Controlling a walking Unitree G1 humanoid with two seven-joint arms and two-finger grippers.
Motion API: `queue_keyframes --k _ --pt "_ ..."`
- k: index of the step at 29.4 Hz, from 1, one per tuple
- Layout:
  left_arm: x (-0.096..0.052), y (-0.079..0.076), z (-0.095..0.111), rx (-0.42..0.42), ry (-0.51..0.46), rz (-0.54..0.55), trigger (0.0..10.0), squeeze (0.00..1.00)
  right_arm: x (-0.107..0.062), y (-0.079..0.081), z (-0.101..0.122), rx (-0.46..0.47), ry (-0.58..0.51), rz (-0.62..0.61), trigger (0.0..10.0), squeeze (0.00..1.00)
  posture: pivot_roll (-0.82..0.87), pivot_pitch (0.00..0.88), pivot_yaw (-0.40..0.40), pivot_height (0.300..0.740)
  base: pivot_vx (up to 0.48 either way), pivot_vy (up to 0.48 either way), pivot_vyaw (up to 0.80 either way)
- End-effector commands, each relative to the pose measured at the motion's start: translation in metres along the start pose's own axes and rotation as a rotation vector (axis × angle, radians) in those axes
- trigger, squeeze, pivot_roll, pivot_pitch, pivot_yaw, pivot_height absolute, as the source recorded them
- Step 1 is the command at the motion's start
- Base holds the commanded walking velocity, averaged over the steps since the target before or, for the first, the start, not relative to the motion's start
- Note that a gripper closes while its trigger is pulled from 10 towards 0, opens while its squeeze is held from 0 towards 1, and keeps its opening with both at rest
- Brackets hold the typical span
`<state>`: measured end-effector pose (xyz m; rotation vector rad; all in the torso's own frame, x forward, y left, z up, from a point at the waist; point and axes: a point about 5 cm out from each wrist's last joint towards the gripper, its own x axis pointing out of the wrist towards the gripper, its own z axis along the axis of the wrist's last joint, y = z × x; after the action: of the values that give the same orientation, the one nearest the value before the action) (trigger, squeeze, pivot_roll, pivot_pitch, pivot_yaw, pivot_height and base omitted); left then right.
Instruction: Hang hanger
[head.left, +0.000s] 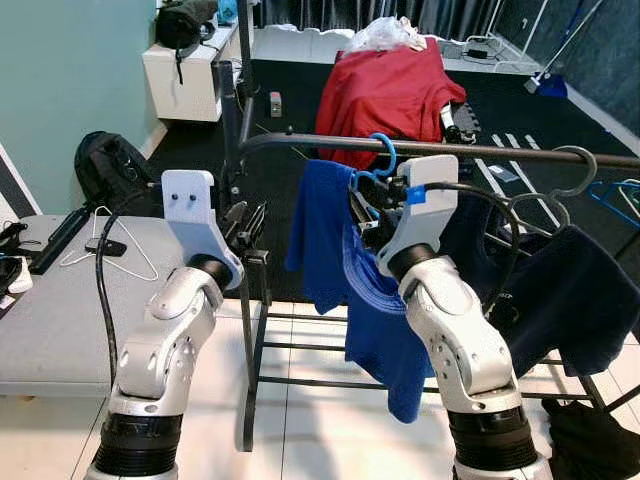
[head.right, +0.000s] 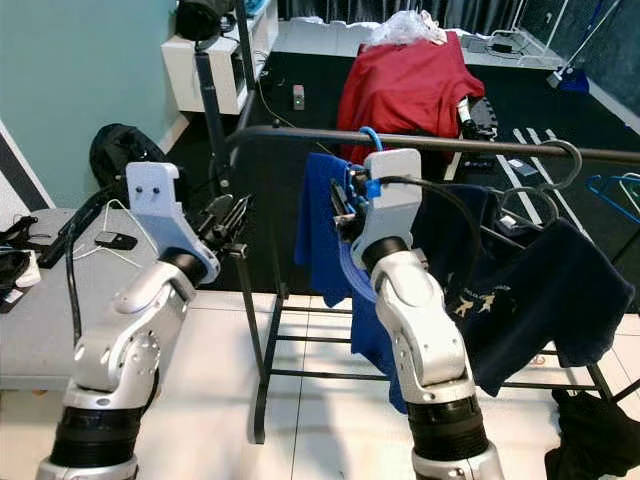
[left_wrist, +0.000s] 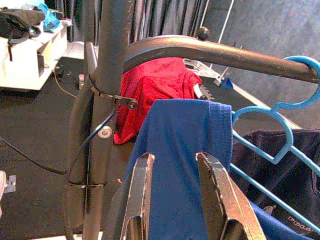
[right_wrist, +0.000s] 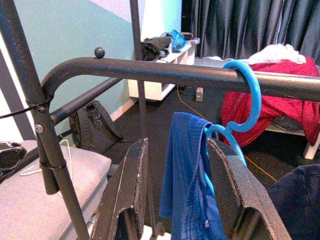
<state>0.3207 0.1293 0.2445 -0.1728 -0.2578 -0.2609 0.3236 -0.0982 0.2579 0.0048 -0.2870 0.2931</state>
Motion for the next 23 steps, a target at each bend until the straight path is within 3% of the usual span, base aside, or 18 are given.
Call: queue_keyframes --k 1,23 --pt "-0.004 -0.004 -0.003 0.002 0.006 -0.010 10.0 0.00 -0.002 0.001 0.001 -0.012 -0.017 0.011 10.0 0.00 -0.02 0.169 -0.018 0.740 0.000 0.000 0.00" --pt "-0.012 -0.002 -0.004 0.022 0.031 -0.018 10.0 0.00 -0.007 0.016 0.000 0.000 0.002 0.082 10.0 0.00 -0.02 0.191 -0.029 0.740 0.000 -0.326 0.00"
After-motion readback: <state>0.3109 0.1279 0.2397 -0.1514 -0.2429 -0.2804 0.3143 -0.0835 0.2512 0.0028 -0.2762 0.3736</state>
